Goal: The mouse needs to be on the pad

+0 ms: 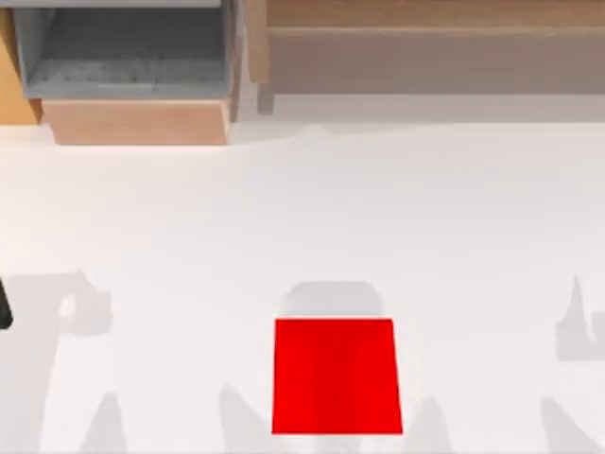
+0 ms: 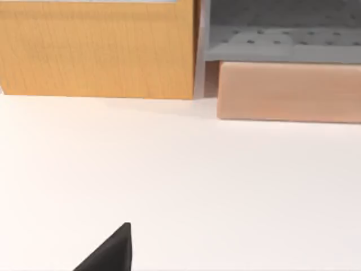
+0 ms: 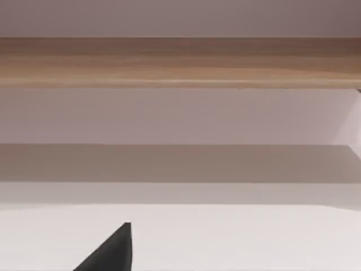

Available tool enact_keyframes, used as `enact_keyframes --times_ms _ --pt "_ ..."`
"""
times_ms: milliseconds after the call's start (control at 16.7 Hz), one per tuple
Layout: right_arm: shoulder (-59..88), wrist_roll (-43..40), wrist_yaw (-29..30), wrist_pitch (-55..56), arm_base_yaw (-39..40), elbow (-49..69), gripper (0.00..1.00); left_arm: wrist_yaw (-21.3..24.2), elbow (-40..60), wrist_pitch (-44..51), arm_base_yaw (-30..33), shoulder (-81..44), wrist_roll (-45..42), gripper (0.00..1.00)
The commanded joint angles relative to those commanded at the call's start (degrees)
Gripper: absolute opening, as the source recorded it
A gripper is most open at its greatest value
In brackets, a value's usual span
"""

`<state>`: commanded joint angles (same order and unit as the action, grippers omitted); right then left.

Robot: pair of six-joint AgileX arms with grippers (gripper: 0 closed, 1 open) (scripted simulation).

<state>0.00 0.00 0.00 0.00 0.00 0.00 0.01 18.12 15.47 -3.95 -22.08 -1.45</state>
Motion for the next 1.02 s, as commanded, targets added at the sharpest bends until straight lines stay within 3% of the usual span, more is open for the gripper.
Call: enact_keyframes --times_ms 540,780,1020 --pt "0.00 0.00 0.00 0.00 0.00 0.00 1.00 0.33 32.38 31.17 -7.26 -52.31 -2.54 1.00" --pt "0.00 0.00 0.00 0.00 0.00 0.00 1.00 0.28 43.97 40.88 -9.72 -67.59 -3.52 1.00" --pt "0.00 0.00 0.00 0.00 0.00 0.00 1.00 0.21 50.43 45.52 -11.01 -75.35 -4.01 1.00"
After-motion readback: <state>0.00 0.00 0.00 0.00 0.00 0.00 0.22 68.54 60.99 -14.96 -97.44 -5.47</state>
